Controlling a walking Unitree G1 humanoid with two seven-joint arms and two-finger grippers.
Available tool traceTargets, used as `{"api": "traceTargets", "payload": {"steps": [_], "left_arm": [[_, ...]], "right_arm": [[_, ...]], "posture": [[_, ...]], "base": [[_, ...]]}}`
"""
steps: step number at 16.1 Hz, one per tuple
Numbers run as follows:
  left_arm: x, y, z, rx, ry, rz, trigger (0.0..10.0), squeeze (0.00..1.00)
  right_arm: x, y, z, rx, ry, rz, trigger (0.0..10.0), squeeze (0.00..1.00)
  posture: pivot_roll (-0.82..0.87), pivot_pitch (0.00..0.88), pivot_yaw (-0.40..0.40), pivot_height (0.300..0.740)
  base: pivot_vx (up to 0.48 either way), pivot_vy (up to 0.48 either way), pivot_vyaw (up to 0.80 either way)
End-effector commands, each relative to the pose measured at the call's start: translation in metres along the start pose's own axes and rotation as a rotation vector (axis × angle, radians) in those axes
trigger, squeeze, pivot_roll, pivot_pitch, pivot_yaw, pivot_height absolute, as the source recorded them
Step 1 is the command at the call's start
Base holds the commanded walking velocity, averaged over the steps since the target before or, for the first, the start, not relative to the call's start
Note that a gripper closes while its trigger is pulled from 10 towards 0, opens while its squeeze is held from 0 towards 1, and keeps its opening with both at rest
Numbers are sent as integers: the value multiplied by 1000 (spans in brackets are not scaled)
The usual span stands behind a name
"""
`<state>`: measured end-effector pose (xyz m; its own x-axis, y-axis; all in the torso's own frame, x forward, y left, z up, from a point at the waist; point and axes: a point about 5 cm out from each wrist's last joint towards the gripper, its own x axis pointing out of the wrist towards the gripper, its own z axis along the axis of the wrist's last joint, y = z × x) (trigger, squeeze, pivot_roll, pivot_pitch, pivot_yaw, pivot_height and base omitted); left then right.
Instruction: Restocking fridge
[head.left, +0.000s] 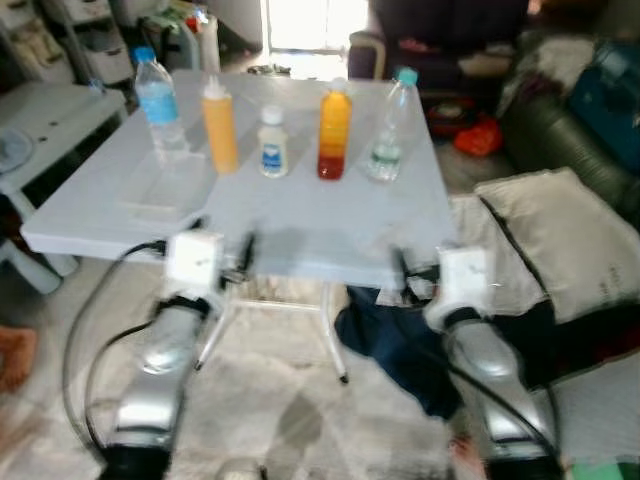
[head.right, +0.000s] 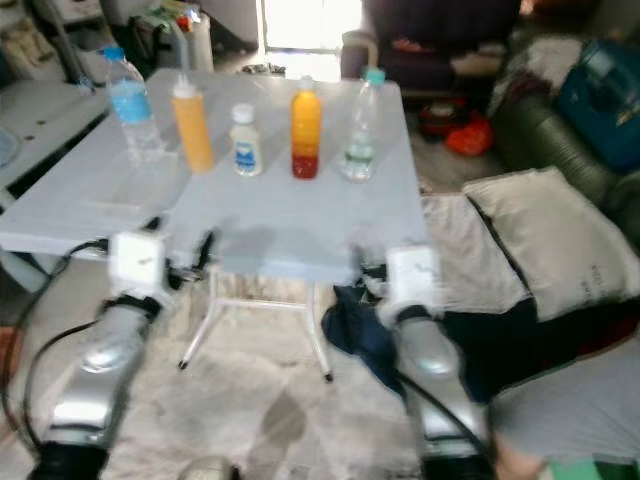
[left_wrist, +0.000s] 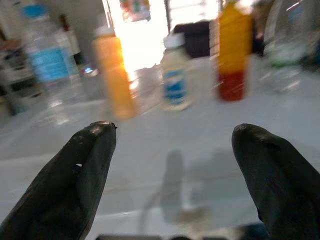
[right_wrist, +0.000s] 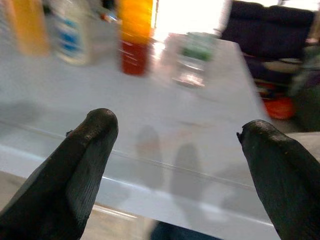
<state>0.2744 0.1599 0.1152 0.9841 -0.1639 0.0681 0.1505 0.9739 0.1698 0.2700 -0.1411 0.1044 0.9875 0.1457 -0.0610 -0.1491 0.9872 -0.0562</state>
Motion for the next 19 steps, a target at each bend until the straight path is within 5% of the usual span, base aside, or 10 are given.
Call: {"api": "traceTargets", "payload": {"steps": [1, 5, 7, 10, 19], "left_arm": [[5, -9, 6, -3, -26, -24, 10000, 0], [7, -10, 6, -12, -27, -27, 10000, 0], [8, -13, 9, -20, -35, -34, 10000, 0], [7, -14, 13, -39, -61, -38, 10000, 0], [8, -14, 17, -91, -73, -36, 10000, 0]], "right_arm": [[-2, -10, 1, 19, 6, -13, 10000, 0], [-1, -16, 4, 7, -15, -42, 10000, 0], [0, -17, 4, -80, -11, -91, 10000, 0], [0, -15, 1, 13, 4, -115, 10000, 0], [-2, -16, 10, 35, -50, -70, 10000, 0]], "posture": [[23, 24, -20, 740], [18, 27, -15, 740], [19, 26, -15, 740], [20, 23, -13, 740], [13, 22, -13, 740]], "base": [[0, 480, 0], [0, 480, 0], [0, 478, 0], [0, 475, 0], [0, 0, 0]]}}
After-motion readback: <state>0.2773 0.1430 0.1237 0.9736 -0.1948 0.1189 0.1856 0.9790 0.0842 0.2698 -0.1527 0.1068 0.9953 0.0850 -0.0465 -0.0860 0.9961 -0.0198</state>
